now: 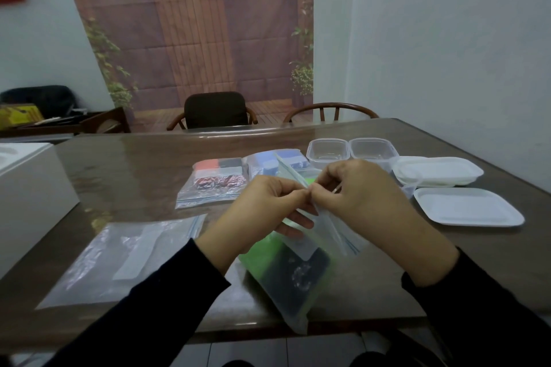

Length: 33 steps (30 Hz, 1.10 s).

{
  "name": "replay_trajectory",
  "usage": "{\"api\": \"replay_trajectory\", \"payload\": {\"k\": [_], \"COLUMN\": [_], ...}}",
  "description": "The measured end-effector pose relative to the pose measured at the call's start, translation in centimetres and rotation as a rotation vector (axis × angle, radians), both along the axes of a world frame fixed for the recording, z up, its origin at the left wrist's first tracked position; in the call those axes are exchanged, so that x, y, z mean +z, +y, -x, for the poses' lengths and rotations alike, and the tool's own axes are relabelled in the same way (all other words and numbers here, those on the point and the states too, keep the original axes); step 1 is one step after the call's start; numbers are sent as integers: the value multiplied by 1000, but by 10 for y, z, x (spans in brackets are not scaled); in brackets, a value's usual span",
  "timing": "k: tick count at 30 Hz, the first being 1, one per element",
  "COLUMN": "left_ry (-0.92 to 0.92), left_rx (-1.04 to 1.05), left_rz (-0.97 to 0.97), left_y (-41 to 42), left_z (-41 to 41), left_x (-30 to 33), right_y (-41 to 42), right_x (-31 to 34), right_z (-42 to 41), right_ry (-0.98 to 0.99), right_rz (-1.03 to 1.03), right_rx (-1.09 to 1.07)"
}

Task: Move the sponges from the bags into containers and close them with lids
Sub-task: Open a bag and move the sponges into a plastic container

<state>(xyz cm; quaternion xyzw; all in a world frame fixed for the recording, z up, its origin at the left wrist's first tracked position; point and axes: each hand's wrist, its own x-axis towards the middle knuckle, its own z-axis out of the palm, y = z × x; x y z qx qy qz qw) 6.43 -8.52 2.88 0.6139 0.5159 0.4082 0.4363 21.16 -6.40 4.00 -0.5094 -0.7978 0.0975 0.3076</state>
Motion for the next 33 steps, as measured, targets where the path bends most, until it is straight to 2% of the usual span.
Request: {"api": "replay_trajectory", "payload": {"k": [3, 8, 12, 15, 17, 19, 23, 25, 27, 30, 33], "left_ry": [21, 5, 20, 3, -12, 10, 131, 168, 197, 184, 73], "left_rx": [13, 30, 58, 179, 227, 202, 88, 49, 19, -3, -4], "left_rz": [-21, -35, -28, -91, -131, -117, -73, -69, -62, -83, -89], "left_y": [0, 1, 0, 3, 6, 6, 6, 7, 8, 9, 11], "left_z": [-4, -3, 4, 17, 25, 24, 8, 1, -4, -9, -9], "left_x": [-3, -2, -1, 3, 7, 8, 3, 2, 2, 3, 2], "right_y": [-5, 2, 15, 20, 19, 18, 9, 4, 4, 13, 19], "right_x": [3, -3, -9, -12, -14, -16, -9, -1, 2, -12, -31], "right_z": [3, 1, -18, -35, -40, -40, -29, -21, -19, -25, -36], "right_ry": [-145, -134, -114, -181, -201, -208, 47, 121, 119, -89, -156], "right_rz": [-99, -149, -84, 25, 122, 135, -165, -197, -55, 207, 358], "right_rx": [-48, -121, -217, -247, -210, -168, 34, 191, 280, 273, 317]}}
